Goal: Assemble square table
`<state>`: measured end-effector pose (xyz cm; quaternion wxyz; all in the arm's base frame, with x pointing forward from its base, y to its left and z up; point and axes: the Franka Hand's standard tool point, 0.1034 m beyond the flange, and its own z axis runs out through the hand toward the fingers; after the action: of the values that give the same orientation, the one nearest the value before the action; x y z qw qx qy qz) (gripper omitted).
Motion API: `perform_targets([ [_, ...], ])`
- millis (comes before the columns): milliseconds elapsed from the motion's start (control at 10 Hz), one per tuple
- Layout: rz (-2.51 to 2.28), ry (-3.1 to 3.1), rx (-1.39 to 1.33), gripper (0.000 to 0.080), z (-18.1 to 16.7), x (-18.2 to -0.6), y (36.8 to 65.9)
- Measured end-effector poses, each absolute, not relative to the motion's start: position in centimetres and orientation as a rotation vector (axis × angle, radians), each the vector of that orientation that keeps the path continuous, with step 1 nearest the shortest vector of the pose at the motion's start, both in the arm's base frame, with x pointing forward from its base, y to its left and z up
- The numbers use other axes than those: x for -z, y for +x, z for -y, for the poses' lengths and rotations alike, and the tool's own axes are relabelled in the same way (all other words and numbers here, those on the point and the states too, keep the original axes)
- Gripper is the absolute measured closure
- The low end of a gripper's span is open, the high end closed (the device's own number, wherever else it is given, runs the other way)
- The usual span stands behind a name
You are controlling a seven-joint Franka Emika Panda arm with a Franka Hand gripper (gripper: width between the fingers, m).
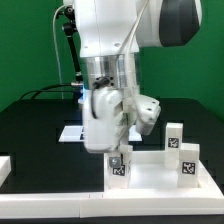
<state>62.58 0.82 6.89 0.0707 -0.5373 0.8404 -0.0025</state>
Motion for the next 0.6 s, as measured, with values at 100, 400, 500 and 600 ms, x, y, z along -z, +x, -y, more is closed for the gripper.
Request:
perform_targets([
  [100, -2.596, -1.466, -0.009, 0.0506, -0.83, -6.87, 62.61],
  [400, -2.572, -1.507, -0.011, 0.0492, -0.84, -6.84, 62.59],
  [500, -2.479, -1.664, -0.016, 0.0303, -0.98, -6.90, 62.57],
  [600, -2.339, -1.857, -0.006, 0.0194, -1.13, -6.98, 62.62],
])
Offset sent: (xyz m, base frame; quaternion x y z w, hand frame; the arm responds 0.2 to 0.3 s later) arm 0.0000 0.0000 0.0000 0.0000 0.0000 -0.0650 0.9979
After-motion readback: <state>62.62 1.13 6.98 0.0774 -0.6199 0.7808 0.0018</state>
